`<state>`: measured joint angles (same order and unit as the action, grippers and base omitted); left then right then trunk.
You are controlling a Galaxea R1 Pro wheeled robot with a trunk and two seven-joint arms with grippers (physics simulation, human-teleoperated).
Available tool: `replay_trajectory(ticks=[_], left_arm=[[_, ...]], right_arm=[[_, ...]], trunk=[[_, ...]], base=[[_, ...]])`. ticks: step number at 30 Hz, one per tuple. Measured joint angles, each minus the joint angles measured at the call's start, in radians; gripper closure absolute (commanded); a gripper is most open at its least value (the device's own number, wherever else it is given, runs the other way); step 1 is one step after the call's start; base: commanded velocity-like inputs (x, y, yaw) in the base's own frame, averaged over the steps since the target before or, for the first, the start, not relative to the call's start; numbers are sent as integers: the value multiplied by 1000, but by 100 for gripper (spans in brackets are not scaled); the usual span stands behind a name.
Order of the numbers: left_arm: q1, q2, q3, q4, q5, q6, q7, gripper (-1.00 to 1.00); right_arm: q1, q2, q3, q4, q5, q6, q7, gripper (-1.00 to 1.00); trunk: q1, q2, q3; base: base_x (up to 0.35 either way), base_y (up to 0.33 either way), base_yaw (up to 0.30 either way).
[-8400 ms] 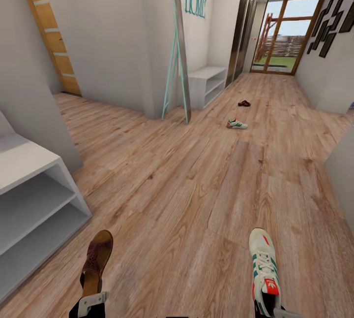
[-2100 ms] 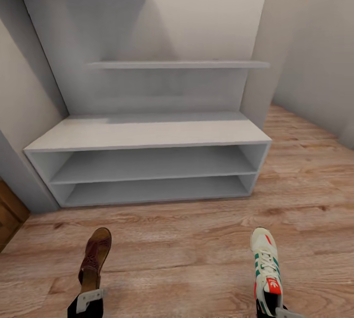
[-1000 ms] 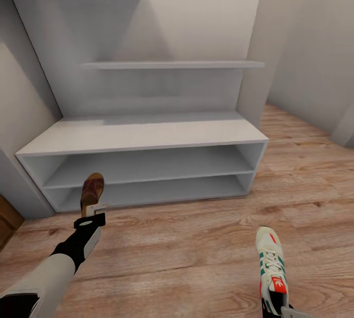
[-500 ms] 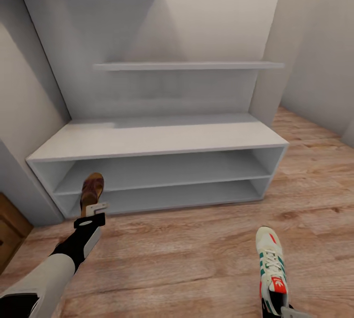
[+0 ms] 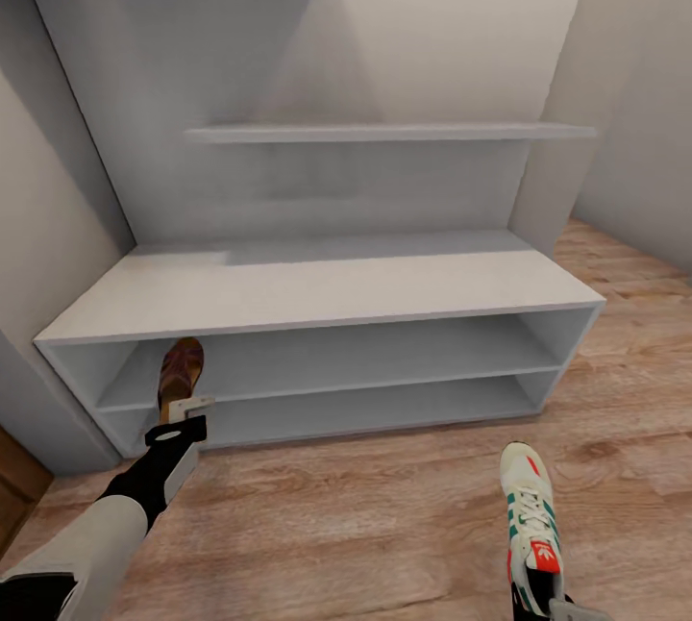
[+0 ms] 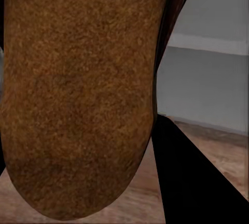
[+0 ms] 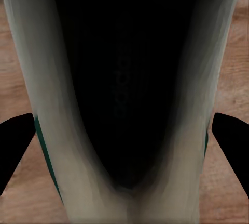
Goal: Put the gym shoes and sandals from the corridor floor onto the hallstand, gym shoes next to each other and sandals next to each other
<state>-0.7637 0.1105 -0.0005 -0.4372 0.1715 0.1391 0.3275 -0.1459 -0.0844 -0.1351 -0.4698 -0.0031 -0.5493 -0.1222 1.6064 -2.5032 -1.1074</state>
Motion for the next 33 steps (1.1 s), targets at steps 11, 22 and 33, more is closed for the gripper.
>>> replay_trajectory(ticks=[11, 22, 33], left_arm=[[1, 0, -6, -1, -2, 0, 0, 100], [-1, 1, -6, 0, 1, 12, 0, 100], [1, 0, -7, -2, -2, 12, 0, 100]], right_arm=[[0, 0, 0, 0, 0, 0, 0, 100], [0, 0, -2, 0, 0, 0, -1, 100], [0, 0, -1, 0, 0, 0, -1, 100]], trunk=[[1, 0, 0], [3, -1, -21], [5, -2, -58]], base=[[195, 1, 0], [8, 0, 0], [0, 0, 0]])
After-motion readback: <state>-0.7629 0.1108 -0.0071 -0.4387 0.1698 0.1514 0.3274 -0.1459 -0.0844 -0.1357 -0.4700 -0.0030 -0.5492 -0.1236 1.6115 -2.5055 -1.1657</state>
